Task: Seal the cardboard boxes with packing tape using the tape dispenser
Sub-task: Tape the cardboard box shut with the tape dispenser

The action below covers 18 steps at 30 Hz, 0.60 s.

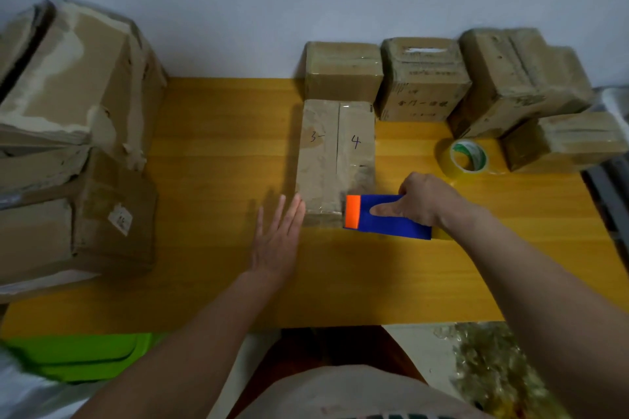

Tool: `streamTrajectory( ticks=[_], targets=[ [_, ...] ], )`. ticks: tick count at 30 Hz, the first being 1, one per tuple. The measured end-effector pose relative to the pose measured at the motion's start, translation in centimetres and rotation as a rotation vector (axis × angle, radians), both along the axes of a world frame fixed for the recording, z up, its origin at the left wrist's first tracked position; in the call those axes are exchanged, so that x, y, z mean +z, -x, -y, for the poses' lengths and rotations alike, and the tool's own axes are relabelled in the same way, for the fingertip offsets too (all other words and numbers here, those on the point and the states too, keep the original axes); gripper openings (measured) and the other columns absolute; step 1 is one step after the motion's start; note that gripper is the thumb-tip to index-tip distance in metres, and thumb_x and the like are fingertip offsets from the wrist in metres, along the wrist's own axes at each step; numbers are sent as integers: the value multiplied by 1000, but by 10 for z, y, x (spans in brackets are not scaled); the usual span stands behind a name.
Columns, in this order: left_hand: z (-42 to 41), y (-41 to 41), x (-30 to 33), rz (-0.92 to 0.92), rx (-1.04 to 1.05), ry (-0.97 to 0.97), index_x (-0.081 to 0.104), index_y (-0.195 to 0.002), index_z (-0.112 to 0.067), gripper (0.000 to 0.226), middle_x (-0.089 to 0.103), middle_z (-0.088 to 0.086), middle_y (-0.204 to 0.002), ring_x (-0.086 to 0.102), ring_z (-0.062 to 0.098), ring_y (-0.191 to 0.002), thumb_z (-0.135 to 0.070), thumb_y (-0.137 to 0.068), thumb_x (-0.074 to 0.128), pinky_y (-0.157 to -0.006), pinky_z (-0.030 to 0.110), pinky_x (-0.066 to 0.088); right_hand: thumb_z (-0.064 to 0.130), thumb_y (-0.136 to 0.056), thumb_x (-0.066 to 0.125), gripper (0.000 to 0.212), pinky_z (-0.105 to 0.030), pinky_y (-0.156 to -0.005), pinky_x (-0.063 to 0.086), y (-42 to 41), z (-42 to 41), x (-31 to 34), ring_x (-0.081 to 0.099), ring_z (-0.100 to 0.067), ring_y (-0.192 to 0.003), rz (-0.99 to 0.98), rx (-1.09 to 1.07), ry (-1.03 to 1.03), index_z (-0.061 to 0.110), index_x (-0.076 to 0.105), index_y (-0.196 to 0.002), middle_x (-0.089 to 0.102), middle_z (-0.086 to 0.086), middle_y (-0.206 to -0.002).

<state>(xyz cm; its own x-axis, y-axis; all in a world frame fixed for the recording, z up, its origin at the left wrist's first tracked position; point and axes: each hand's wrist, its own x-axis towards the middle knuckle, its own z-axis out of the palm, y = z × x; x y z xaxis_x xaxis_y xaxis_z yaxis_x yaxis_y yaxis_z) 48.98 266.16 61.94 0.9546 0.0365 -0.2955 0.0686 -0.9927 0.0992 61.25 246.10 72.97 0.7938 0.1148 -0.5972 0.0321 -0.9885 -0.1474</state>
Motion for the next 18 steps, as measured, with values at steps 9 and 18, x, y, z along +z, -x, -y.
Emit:
streamTrajectory(
  ticks=[9, 18],
  targets=[
    [44, -22, -1, 38, -166, 23, -21, -149, -7, 76, -28, 12, -156, -33, 24, -138, 2, -92, 28, -115, 39, -19, 62, -75, 67, 65, -30, -73, 48, -7, 1, -1, 56, -21, -86, -45, 21, 4, 12, 54, -114, 58, -4, -93],
    [39, -19, -7, 130, -203, 12, -29, -142, -10, 79, -28, 10, -151, -26, 26, -140, 4, -84, 24, -111, 40, -21, 63, -71, 70, 69, -31, -72, 49, -15, 39, 7, 58, -21, -90, -114, -6, -37, 10, 57, -114, 60, -6, -99]
  ],
)
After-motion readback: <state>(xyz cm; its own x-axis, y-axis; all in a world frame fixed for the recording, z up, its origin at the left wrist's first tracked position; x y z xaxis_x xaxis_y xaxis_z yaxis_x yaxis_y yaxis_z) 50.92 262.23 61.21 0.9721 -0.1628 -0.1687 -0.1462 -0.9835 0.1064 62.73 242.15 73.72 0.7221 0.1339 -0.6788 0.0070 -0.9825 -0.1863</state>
